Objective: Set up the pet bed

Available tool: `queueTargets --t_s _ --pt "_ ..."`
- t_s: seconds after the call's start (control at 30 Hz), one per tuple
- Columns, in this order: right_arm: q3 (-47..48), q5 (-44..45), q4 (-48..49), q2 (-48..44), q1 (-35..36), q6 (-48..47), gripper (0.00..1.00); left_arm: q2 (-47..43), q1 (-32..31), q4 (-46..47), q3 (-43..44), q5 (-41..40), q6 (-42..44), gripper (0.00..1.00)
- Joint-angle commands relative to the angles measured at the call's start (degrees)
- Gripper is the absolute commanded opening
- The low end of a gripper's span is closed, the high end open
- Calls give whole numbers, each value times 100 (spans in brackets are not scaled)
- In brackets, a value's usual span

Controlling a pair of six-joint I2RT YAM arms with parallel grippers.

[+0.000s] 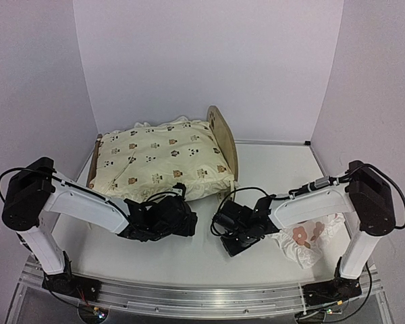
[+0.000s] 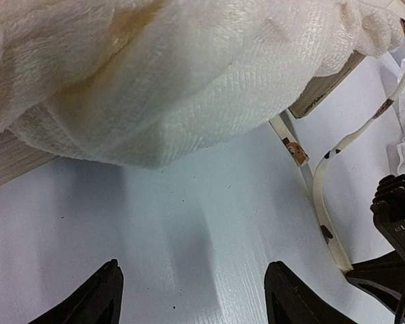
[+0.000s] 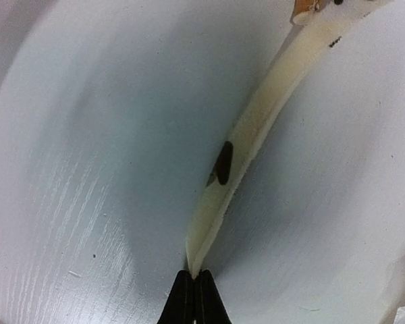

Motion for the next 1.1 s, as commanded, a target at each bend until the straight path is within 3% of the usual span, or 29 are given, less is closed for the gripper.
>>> queueTargets --t_s 0.0,0.17,0.43,0.8,1.07 --pt "208 387 -195 -151 36 -154 0 43 20 -54 248 45 78 72" --pt "696 1388 -824 -1044 31 -625 0 564 -22 -170 879 222 187 73" --pt "993 2451 -1061 -2025 3 -1049 0 1837 -52 -652 2319 403 335 77" --pt "434 2534 -1065 -2163 -3 -770 0 3189 -60 -1117 3948 -38 485 71" --pt "253 2476 -1048 -2194 -6 -672 0 3631 -69 -1165 4283 -509 477 64"
